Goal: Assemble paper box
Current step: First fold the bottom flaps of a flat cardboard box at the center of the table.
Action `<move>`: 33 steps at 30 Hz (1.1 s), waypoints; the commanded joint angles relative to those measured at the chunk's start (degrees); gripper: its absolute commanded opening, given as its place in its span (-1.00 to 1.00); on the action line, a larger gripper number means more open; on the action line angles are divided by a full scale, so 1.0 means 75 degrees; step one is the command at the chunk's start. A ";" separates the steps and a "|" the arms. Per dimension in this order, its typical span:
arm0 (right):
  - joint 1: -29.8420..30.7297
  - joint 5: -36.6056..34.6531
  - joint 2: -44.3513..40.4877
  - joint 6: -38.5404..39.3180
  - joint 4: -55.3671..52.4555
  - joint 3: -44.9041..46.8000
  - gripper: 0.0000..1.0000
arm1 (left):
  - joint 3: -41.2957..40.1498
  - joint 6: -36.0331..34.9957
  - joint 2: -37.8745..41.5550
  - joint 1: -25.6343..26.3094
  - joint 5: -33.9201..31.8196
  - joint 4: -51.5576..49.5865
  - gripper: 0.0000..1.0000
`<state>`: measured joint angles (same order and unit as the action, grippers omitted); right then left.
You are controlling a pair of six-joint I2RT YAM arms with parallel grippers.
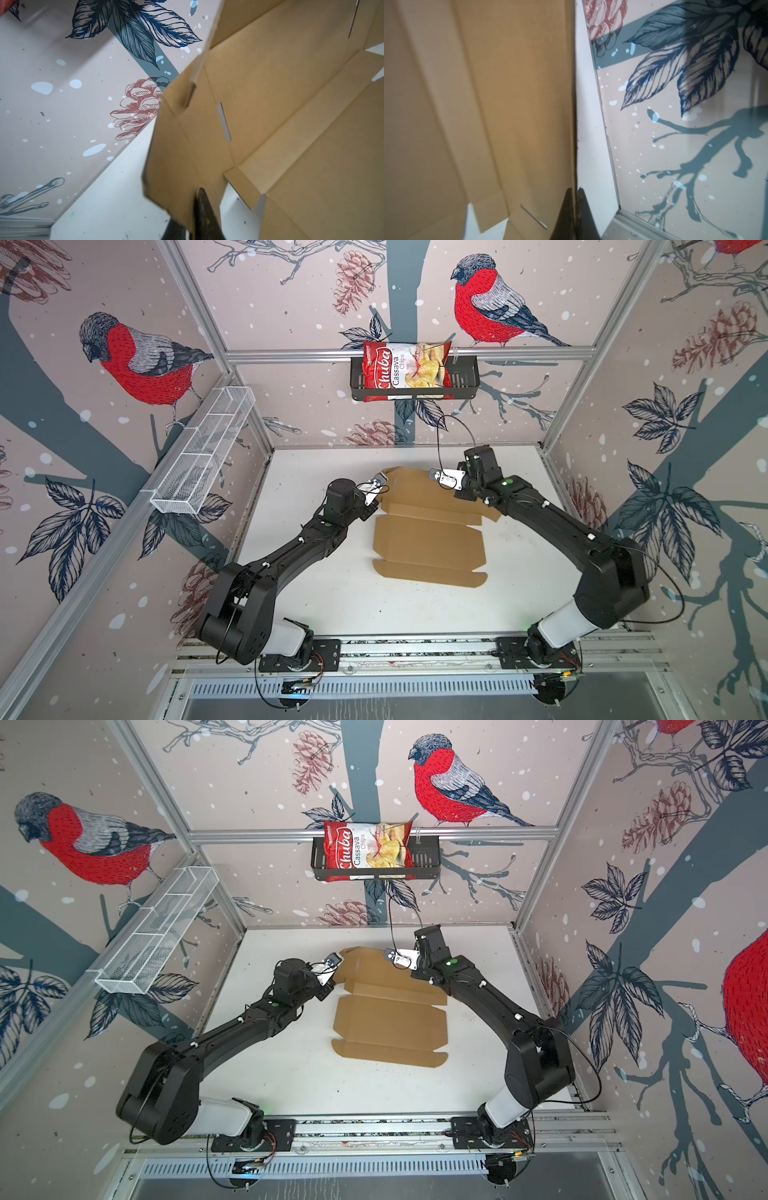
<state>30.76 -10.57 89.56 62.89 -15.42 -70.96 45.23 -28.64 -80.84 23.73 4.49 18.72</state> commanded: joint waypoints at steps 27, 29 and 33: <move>0.0930 -0.1957 0.0101 0.3241 0.8413 0.3400 -0.98 | 0.2384 0.2782 -0.2867 -0.2613 0.3924 -0.1321 0.51; 0.0949 -0.2014 0.0292 0.3410 0.8970 0.3576 -0.98 | 0.2194 0.2986 -0.2962 -0.2601 0.4276 -0.1169 0.48; 0.0908 -0.2033 0.0552 0.3486 0.9561 0.3778 -0.95 | 0.1953 0.3246 -0.3027 -0.2447 0.4453 -0.1170 0.46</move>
<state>37.71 -24.71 92.92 87.50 47.37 -43.07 60.27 -5.85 -103.35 4.69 33.54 9.61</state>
